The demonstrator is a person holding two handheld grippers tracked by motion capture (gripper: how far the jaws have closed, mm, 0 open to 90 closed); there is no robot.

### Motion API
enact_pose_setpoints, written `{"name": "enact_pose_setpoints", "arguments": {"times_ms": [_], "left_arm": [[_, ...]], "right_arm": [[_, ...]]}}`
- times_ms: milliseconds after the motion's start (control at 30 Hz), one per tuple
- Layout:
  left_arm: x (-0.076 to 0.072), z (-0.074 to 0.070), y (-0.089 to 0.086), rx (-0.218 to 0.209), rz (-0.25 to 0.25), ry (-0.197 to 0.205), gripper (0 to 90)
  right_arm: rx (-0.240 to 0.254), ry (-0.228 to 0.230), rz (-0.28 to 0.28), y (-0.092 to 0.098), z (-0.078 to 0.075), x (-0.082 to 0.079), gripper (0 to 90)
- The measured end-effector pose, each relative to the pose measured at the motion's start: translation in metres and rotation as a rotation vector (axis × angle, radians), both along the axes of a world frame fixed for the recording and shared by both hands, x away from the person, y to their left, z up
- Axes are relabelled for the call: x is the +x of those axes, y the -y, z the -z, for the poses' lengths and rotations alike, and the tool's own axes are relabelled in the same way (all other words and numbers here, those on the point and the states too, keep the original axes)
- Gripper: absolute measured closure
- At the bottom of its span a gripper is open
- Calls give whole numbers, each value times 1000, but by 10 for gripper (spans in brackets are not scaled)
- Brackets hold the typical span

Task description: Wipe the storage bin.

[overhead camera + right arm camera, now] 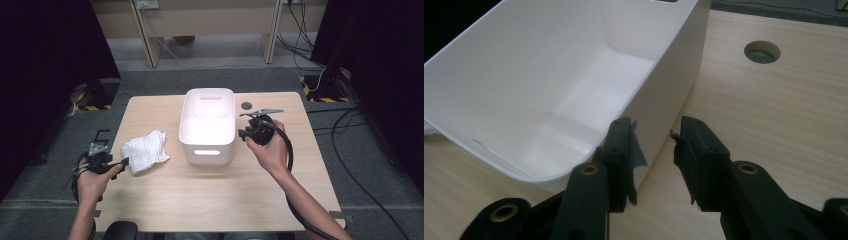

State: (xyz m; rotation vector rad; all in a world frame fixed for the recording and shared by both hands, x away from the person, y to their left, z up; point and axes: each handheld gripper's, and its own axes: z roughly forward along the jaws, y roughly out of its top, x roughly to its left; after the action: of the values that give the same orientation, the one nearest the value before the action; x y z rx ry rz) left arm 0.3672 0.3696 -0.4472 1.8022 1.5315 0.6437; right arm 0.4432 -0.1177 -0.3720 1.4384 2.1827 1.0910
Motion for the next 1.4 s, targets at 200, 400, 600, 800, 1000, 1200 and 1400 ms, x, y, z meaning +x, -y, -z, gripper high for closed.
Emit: {"name": "enact_pose_setpoints", "arguments": {"times_ms": [200, 400, 600, 800, 1000, 1200, 1400], "left_arm": [[-16, -6, 14, -20, 73, 74, 317], [-37, -4, 31, -11, 157, 161, 322], [-54, 5, 39, 3, 201, 213, 319], [-59, 23, 43, 56, 215, 199, 319], [-55, 45, 53, 123, 214, 186, 322], [-55, 41, 64, 186, 230, 268, 330], [-61, 51, 66, 157, 221, 303, 330]], "right_arm": [[-11, -1, 5, 6, 0, -4, 649], [-4, -2, 14, 21, 0, -15, 624], [-18, -12, 20, 41, 7, -36, 582], [-42, -37, 38, 66, 22, -70, 536], [-39, -73, 69, 94, 42, -95, 516], [-18, -77, 101, 110, 64, -106, 516], [16, -99, 125, 116, 69, -103, 501]]}}
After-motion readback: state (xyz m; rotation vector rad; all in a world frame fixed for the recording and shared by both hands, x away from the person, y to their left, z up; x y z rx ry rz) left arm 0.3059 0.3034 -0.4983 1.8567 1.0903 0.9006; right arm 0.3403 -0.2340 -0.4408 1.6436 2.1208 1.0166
